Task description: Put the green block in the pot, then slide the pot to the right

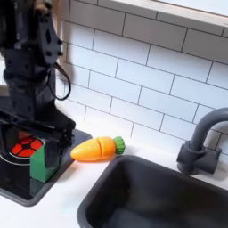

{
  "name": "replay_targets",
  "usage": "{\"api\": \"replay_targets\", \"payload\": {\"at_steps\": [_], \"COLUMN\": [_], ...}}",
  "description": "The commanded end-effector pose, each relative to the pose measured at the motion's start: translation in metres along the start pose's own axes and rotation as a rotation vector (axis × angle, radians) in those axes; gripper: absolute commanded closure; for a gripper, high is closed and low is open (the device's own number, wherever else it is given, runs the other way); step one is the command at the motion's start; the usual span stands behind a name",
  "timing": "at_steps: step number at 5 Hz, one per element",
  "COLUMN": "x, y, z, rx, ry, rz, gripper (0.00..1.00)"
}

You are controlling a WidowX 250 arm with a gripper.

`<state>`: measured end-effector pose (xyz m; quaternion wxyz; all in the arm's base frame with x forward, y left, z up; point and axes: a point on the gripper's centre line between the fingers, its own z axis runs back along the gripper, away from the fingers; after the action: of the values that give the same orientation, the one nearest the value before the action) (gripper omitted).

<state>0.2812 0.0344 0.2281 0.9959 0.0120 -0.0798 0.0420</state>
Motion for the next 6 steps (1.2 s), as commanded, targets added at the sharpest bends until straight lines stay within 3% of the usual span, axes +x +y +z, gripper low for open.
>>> {"api": "replay_targets", "payload": {"at_steps": [1,3,6], "x": [0.024,0.043,0.052], "y": [0.003,0.006,0.014], "z": [-0.010,-0.022,-0.045], "rx": [0.011,0.020,0.026], "ry": [-0.009,-0.006,0.028], "rz": [0.002,-0.003,-0.012], "gripper": [0.00,0.00,0.00]}}
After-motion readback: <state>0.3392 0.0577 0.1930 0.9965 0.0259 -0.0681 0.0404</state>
